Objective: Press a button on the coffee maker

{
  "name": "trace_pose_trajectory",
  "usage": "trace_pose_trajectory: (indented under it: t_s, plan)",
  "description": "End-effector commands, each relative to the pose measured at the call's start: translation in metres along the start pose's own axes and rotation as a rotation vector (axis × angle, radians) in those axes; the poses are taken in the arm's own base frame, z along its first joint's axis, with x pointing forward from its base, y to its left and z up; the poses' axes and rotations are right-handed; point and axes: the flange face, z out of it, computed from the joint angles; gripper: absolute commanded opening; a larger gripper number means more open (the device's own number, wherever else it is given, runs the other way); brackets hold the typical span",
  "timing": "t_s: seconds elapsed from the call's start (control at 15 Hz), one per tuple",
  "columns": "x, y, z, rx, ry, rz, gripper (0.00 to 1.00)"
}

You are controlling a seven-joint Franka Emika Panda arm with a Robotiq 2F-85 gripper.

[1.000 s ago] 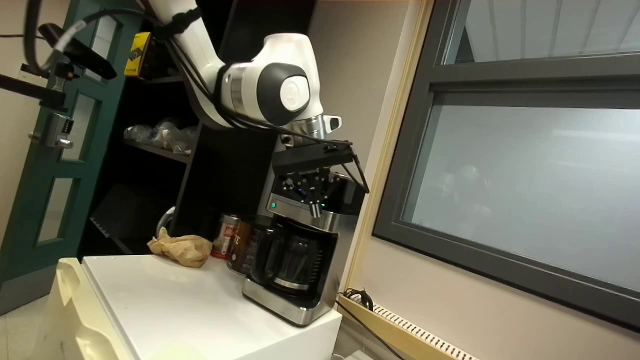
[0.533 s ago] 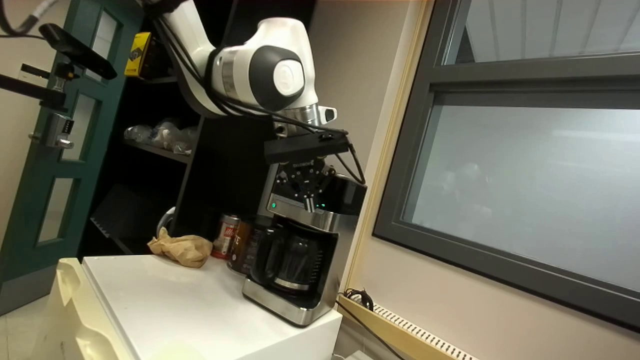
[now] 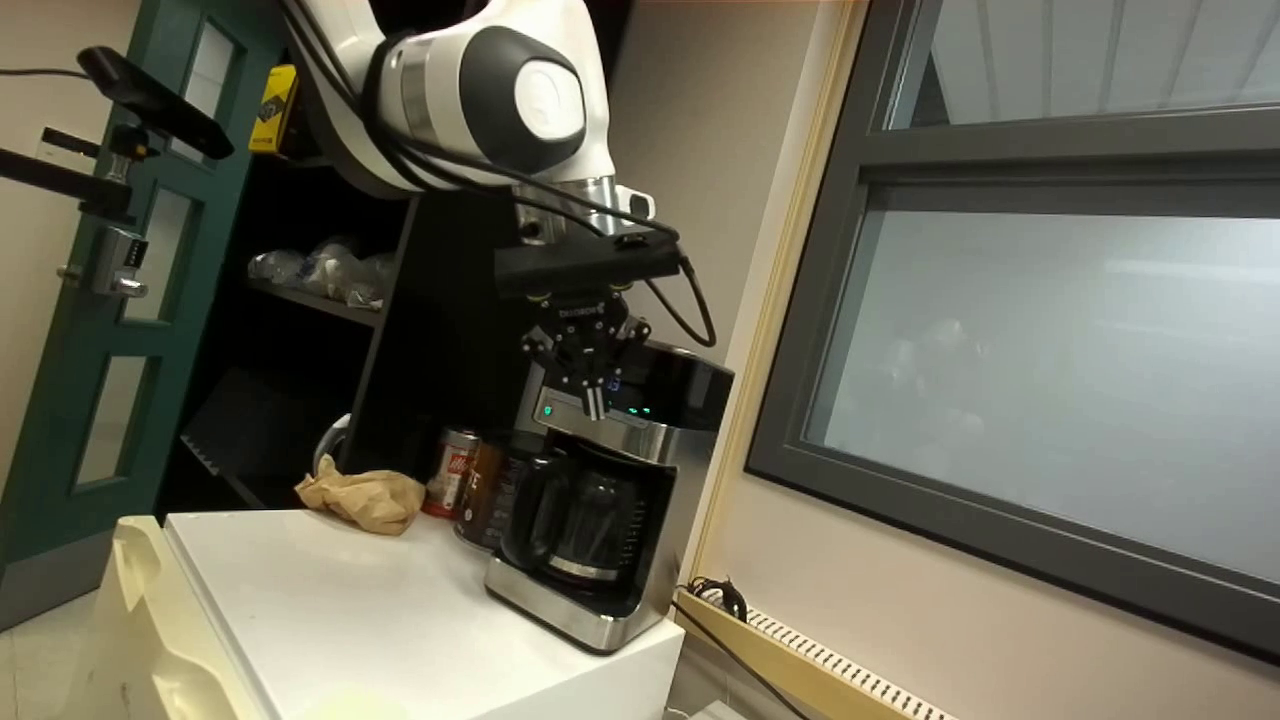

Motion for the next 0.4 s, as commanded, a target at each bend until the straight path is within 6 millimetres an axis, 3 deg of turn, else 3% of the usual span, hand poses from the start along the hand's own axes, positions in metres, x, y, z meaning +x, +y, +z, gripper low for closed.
trace_pose_trajectory:
  t_s: [0.0,0.33]
  plan:
    - [-0.015,-0.005,-0.02,0.013,-0.031,-0.032,0.0]
    - [-0.025,-0.004,-0.028,0.019,-0.05,-0.043,0.0]
